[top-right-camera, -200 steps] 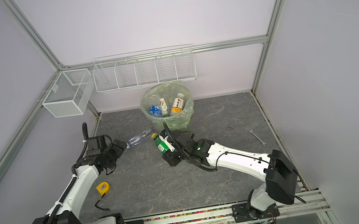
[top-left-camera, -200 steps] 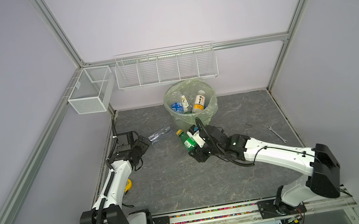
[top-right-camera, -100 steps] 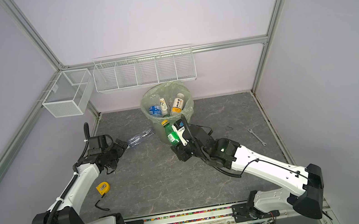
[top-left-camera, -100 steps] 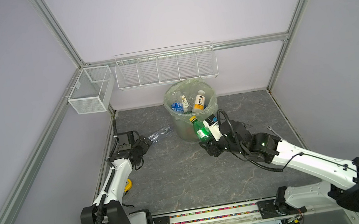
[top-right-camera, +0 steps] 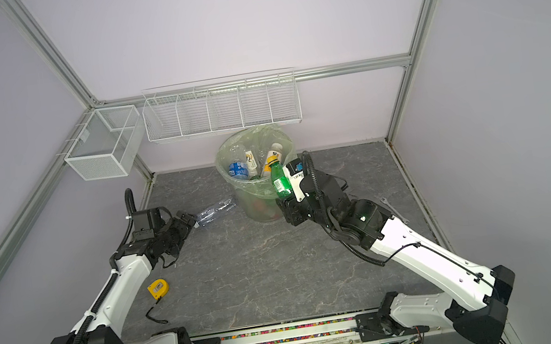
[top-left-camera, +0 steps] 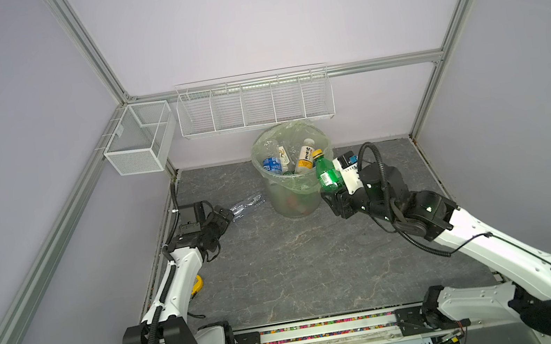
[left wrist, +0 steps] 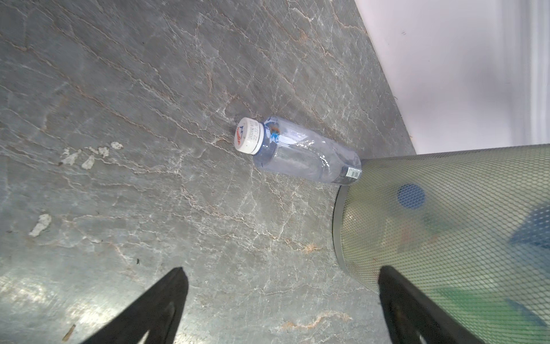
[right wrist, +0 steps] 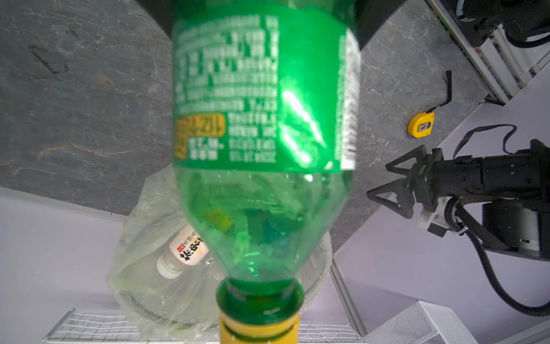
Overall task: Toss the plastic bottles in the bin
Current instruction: 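Lift the green bottle with the right gripper and carry it over the bin, then open the right gripper to drop the green bottle into the bin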
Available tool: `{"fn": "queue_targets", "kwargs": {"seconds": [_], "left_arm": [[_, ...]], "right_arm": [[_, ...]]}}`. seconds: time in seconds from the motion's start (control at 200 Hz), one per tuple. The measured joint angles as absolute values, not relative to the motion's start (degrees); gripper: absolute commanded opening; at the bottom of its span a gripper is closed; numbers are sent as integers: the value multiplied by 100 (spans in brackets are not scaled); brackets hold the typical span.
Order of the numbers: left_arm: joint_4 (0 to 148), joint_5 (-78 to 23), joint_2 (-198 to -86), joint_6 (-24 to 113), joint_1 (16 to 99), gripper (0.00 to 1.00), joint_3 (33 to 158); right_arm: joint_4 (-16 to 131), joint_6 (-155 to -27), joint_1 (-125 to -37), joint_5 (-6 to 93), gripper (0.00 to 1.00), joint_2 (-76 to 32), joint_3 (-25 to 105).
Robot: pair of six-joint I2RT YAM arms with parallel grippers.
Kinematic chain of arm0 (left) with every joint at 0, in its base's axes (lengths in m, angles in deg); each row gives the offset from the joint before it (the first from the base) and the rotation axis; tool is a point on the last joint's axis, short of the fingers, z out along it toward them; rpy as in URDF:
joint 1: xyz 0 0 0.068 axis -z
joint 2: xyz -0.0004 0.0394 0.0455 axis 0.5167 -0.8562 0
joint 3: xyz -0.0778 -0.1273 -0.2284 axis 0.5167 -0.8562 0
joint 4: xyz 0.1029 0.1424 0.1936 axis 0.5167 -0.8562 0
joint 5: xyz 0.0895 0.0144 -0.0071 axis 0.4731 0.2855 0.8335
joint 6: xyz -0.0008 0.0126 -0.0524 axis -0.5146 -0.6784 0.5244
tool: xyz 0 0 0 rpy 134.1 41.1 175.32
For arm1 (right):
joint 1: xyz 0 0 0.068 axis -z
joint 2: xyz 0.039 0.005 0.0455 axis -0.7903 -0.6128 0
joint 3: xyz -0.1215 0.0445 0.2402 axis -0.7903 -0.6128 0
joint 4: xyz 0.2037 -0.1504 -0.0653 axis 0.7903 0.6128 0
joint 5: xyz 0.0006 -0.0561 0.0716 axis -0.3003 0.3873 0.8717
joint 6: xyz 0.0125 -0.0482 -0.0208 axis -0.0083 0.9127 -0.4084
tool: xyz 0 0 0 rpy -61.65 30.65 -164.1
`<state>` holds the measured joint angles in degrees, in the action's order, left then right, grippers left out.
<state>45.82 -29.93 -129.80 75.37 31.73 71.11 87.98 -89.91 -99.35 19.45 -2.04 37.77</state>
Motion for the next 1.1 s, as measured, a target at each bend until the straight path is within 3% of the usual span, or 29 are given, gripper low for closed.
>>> {"fn": "queue_targets", "kwargs": {"seconds": [0.63, 0.71, 0.78, 0.88, 0.995, 1.045, 1.1], "left_arm": [[4615, -3043, -12858, 7563, 3169, 100, 6978], [4628, -3056, -12875, 7563, 3169, 100, 6978], [4648, -3067, -12880, 7563, 3169, 100, 6978], [4654, -3065, -12880, 7563, 3169, 100, 6978], [4650, -3059, -12841, 7563, 3169, 100, 6978], [4648, -3052, -12786, 7563, 3169, 100, 6978], [4641, -3030, -12698, 7563, 3169, 100, 6978]], "right_arm": [[8824, -8941, -9655, 2058, 54, -329, 3891], [8883, -8917, -9653, 2074, 56, -812, 4461], [8909, -8871, -9637, 2058, 66, -1380, 5137], [9093, -8757, -9513, 2047, 70, -2451, 6466], [9497, -8678, -9303, 1953, 99, -3782, 8173], [9687, -8626, -9244, 1919, 89, -4145, 8603], [9834, -8632, -9215, 1921, 89, -4263, 8662]]}}
